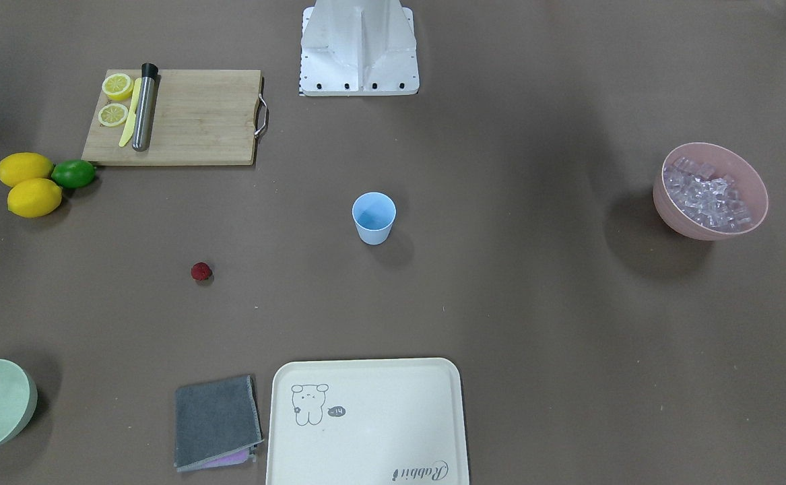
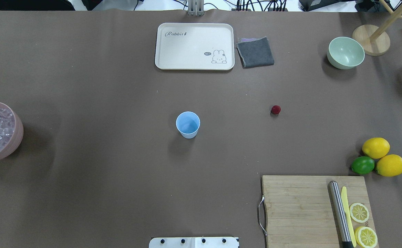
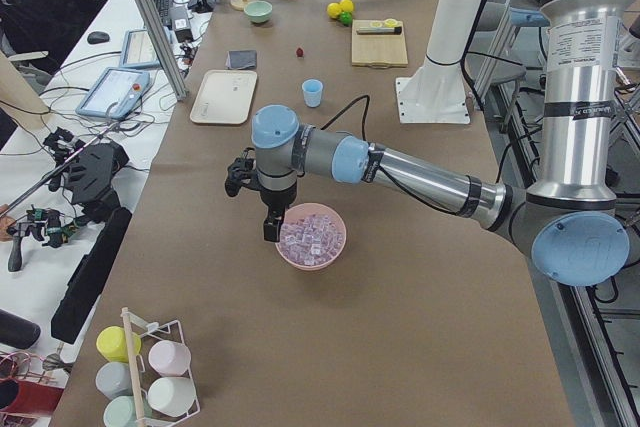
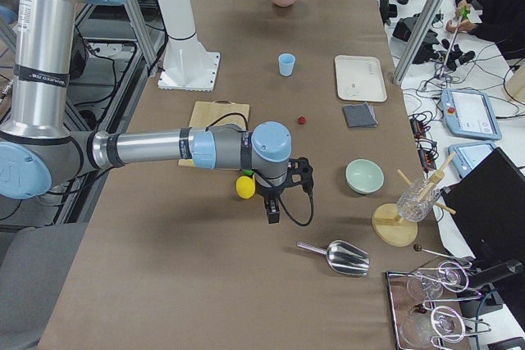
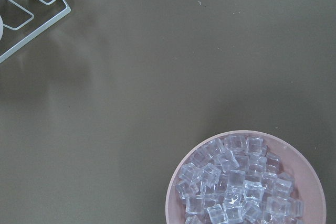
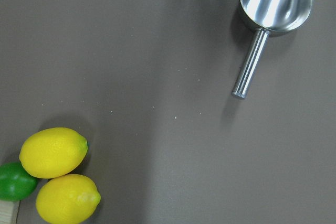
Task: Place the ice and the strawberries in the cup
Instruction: 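Lower the left gripper into the pink bowl of ice cubes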
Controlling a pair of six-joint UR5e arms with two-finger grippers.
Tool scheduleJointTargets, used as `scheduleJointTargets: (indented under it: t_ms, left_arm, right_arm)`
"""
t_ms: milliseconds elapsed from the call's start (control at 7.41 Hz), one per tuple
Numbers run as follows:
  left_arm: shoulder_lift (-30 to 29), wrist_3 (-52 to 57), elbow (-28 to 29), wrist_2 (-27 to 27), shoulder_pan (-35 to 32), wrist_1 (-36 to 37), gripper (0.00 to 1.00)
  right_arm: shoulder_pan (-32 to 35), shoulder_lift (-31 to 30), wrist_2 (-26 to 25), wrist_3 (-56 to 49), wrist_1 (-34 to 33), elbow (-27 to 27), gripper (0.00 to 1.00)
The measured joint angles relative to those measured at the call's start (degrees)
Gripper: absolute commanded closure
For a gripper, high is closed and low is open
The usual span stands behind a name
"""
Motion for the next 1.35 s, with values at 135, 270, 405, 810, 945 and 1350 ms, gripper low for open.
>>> scheduleJointTargets:
  t_ms: [135, 270, 405, 810, 945, 1350]
  left_arm:
    - [0.0, -5.4, 0.1, 0.0, 1.1, -0.9, 0.03]
    - [0.5, -10.0, 0.3, 0.0, 2.7, -2.7, 0.03]
    - [1.8, -12.8, 0.5, 0.1, 4.2, -5.0, 0.03]
    - [6.9, -23.7, 3.6, 0.5, 9.9, -21.1, 0.12]
    - [8.0, -25.1, 6.0, 0.5, 11.2, -26.5, 0.18]
    - [8.7, -26.0, 8.7, 0.6, 13.1, -31.8, 0.29]
  right_arm:
    - [0.0, 0.0, 0.9, 0.0, 0.0, 0.1, 0.0]
    - [0.0, -0.1, 1.7, 0.0, 0.0, 0.2, 0.0]
    - [0.0, -0.2, 2.4, 0.0, 0.0, 0.2, 0.0]
    - [0.0, -0.7, 3.0, 0.0, 0.0, 0.0, 0.0]
    - [0.0, -0.7, 3.0, 0.0, 0.0, 0.0, 0.0]
    - [0.0, -0.8, 3.1, 0.0, 0.1, 0.2, 0.0]
